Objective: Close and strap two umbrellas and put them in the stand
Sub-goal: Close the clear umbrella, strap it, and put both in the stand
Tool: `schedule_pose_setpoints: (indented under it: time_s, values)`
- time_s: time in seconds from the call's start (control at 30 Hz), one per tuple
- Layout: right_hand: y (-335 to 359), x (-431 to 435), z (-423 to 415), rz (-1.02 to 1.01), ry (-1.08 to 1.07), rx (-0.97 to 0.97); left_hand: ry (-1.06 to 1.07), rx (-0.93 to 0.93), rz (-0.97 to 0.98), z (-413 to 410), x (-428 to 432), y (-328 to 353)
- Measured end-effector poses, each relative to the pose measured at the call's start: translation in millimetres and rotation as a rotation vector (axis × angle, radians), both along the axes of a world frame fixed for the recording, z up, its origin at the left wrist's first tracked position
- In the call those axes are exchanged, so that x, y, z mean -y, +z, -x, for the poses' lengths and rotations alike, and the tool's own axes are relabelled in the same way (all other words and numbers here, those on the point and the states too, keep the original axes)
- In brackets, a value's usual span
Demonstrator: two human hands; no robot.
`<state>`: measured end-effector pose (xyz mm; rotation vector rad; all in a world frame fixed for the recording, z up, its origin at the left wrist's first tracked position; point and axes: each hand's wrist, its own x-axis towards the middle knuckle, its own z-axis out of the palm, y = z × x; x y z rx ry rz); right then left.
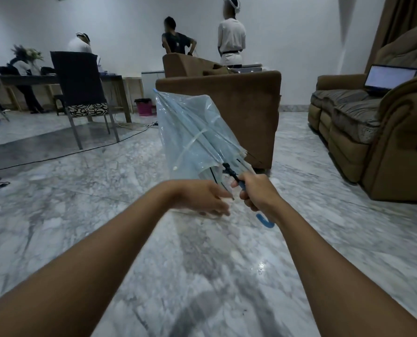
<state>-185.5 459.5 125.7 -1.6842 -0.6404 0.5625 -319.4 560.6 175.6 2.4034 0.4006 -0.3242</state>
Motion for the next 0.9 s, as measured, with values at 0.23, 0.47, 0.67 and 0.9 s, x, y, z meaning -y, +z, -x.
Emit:
schedule_pose_setpoints:
  time_s: [0.23,0.47,0.67,0.9]
  values:
    - [28,14,-5,0.01,0.06,0.147,0.479,0.564,-0.936,34,-89,38]
    - [61,27,-16,0.057,0.189,0.335,0.281,0.597,-1.227,27,-140,57]
    - [116,28,-44,0.196,0.168,0.522,0.265,0.581,-1.349,3,-136,102]
    - [264,59,-93,0.476,-0.123,0.877,0.166,0.42,-1.209,-32,-98,232]
